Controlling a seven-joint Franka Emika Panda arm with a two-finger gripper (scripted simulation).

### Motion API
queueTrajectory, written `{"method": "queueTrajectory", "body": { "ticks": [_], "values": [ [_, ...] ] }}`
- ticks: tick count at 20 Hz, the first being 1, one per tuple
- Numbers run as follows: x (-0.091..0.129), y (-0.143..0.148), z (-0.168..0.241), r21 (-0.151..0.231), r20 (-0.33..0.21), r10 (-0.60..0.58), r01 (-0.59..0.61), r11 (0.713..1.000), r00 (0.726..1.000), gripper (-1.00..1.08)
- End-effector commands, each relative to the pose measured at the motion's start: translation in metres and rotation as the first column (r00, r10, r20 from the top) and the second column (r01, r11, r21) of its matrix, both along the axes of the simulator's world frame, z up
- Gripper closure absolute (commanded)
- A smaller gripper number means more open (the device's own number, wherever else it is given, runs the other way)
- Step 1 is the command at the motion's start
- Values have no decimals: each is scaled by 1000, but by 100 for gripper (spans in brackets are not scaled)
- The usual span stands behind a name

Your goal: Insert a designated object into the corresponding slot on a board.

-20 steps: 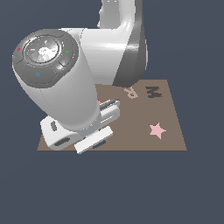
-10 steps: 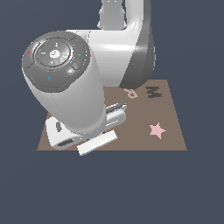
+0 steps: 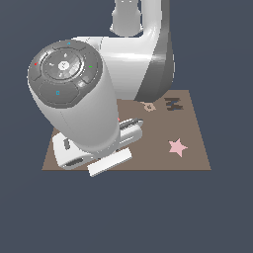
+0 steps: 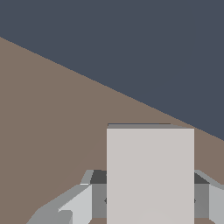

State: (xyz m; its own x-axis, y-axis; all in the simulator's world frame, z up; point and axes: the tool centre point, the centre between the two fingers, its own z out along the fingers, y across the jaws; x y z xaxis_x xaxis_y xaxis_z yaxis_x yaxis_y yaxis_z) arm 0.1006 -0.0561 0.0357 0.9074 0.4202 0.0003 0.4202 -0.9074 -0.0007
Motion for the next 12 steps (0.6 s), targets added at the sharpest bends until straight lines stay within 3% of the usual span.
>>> {"method": "queueTrajectory", "body": {
  "ticks": [1,2,3,12],
  "values": [
    [0,0,-5,0,0,0,0,1000,1000,108],
    [0,0,-6,0,0,0,0,1000,1000,108],
    [0,0,-6,0,0,0,0,1000,1000,-92],
    [0,0,-6,0,0,0,0,1000,1000,-92]
  ]
}}
